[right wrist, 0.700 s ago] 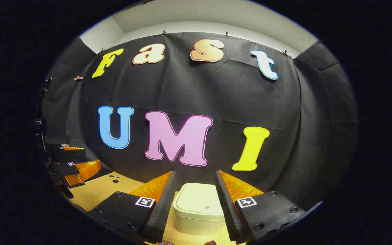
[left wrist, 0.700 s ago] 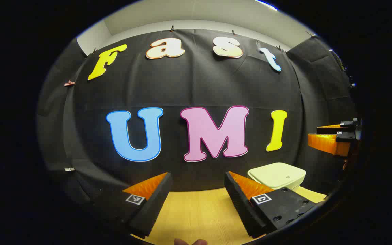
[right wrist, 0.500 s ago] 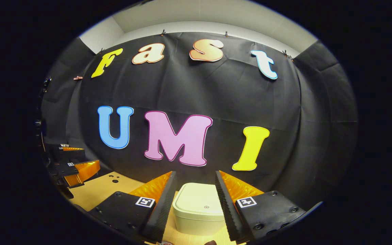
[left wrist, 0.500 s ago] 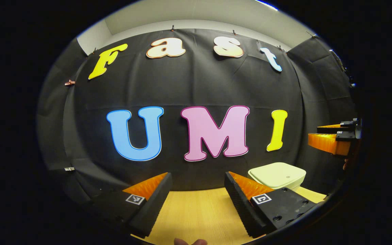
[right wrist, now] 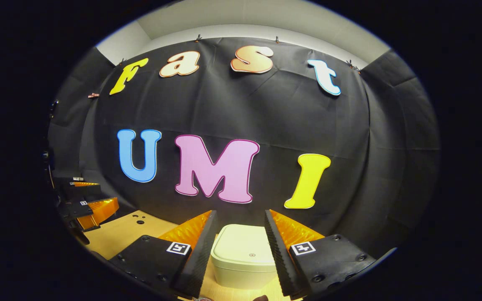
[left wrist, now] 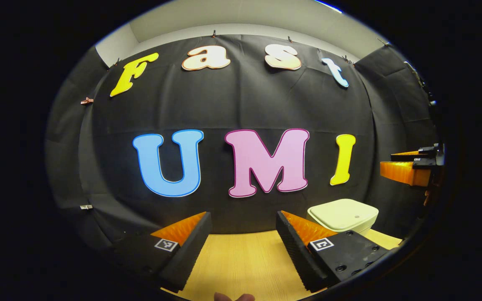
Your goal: Press the lid of the desktop garbage bin to open it, pick up the crumpled paper on the desktop and throw it into the bin, then pick up the pop can on the desktop and drop it into the bin, and finally close the garbage bin lid.
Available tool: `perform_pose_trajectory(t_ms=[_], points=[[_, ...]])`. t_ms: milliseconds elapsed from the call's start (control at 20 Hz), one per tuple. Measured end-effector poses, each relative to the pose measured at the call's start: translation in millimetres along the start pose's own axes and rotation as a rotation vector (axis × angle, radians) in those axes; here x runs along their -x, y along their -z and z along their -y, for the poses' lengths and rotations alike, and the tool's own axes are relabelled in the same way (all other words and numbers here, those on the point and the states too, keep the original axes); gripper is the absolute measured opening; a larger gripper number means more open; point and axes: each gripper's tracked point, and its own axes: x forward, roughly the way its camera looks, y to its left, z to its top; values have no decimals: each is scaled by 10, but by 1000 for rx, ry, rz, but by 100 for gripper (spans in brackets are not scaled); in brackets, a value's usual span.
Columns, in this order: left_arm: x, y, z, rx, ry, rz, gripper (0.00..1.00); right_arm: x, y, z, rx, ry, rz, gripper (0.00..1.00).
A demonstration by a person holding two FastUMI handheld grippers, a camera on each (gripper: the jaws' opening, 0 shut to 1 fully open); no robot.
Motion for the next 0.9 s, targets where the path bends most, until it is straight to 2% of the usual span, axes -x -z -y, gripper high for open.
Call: perform_pose_trajectory(t_ms=[200, 350, 450, 500, 550, 600, 700, 800, 900], points=[[-17, 19, -14, 3, -1, -2, 98, -59, -23, 9, 15, -10, -16, 72], [-33, 16, -33, 5, -3, -1, 98, -131, 5, 18, 17, -16, -49, 65], [-32, 30, -36, 6, -4, -1, 98, -188, 78, 24, 17, -27, -92, 42], [-35, 40, -33, 7, -3, -1, 98, -218, 120, 35, 12, -38, -117, 23], [-34, 28, -32, 6, -2, 0, 98, -261, 148, 66, 7, -26, -131, 19], [-31, 39, -36, 6, -2, 1, 98, -289, 146, 99, -5, -28, -137, 6], [-28, 48, -34, 4, -1, 3, 98, -388, 182, 117, -15, -40, -149, 5], [-25, 50, -30, 4, 1, 3, 98, -499, 250, 268, -25, -4, -176, 5], [-19, 54, -37, 2, -1, 3, 98, -596, 432, 312, -59, -9, -256, 5]])
